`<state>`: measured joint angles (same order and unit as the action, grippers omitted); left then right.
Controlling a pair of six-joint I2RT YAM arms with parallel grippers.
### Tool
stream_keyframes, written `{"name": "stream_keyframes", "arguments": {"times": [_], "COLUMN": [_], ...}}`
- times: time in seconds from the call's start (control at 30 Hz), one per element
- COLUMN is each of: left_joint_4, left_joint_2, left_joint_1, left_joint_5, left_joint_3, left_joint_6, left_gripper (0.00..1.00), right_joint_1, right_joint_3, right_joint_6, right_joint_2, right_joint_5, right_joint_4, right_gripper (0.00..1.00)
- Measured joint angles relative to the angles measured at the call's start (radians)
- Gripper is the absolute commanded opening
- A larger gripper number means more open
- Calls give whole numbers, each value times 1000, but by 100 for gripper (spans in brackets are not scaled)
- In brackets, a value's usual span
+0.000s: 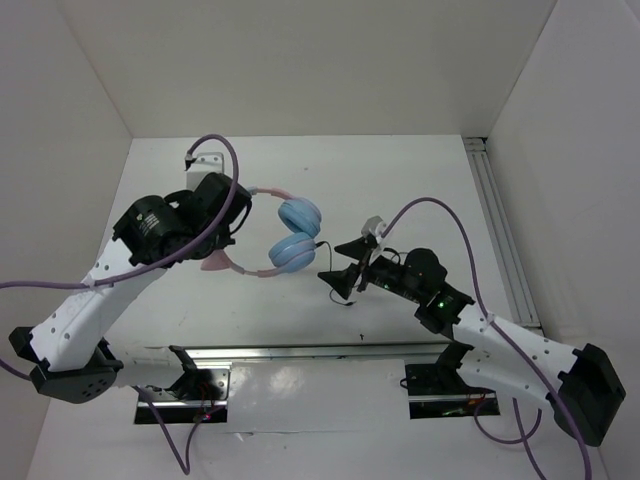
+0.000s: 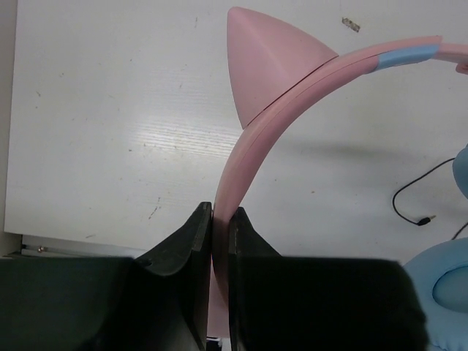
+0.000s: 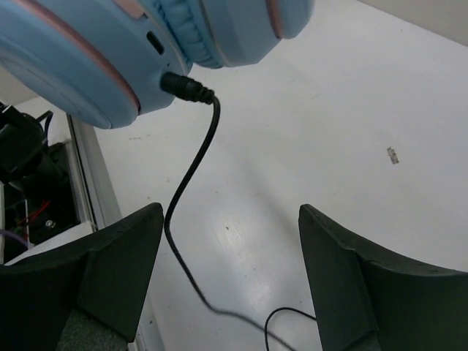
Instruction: Wrap the headphones
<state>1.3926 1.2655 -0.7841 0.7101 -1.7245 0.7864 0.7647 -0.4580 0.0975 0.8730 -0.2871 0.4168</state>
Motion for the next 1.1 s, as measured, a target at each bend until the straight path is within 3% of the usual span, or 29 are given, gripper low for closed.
{"name": "stream_keyframes", "arguments": {"times": [0.17, 0.27, 0.47, 0.6, 0.67, 0.87, 1.1], "left_joint_4": [-15, -27, -21, -35, -46, -82, -162], "left_joint_2": [0, 0, 26, 95, 127, 178, 178], "left_joint_1": [0, 0, 6, 29, 44, 121, 282], "left_joint_5": [-22, -36, -48, -73, -86, -150, -249], "left_joint_3": [-10, -10, -86, -243, -301, -344, -320], "left_joint_6": [-9, -23, -33, -54, -58, -51, -15], "left_gripper": [0, 0, 0, 0, 0, 0, 0], "right_joint_1": [37, 56, 64, 64, 64, 63, 57], "right_joint_3": [-2, -2, -2, -2, 1, 10, 24], "right_joint_6": [-13, -16, -15, 1, 12, 47, 64], "right_joint_2": [24, 42, 119, 192, 214, 224, 223], "right_joint_5": [19, 42, 57, 20, 6, -25, -33], "right_joint_4": [26, 53, 120, 187, 225, 306, 349], "right_gripper": [74, 57, 59, 45, 33, 33, 50]}}
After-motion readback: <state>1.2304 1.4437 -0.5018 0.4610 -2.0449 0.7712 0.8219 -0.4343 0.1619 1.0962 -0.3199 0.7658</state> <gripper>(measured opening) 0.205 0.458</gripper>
